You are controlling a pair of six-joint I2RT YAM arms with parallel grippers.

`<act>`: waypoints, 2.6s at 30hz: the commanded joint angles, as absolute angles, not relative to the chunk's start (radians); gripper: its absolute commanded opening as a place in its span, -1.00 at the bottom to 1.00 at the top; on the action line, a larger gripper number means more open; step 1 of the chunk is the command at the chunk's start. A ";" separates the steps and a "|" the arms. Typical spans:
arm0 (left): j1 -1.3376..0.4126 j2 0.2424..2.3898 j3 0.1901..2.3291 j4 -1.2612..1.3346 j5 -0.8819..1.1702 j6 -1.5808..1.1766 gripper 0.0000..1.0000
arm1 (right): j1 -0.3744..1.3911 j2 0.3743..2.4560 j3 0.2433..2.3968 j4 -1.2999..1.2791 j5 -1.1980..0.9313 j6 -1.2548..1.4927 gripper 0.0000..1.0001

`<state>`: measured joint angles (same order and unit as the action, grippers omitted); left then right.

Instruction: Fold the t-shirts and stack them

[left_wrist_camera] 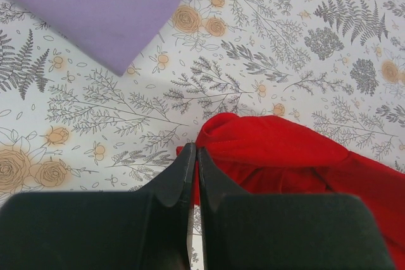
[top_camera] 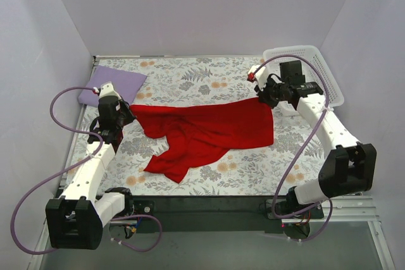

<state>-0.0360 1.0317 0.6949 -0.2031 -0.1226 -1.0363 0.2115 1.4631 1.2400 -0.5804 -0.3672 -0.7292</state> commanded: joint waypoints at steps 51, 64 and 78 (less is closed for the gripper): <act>-0.060 0.732 1.409 -0.121 -0.041 -1.149 -1.00 | 0.189 1.111 1.837 -0.482 -0.475 -0.660 -0.97; -0.058 1.185 0.836 0.314 -0.100 -1.101 -1.00 | 0.238 1.515 1.350 -0.172 -0.517 -0.629 -0.97; -0.005 1.856 1.279 0.348 -0.069 -1.049 -1.00 | 0.239 2.118 1.723 -0.054 -0.256 -0.503 -0.97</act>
<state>-0.0174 1.8534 1.2072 0.3103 -0.0628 -1.0847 0.2379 2.1197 1.6226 -0.1463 -0.3321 -0.5659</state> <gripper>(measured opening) 0.009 0.028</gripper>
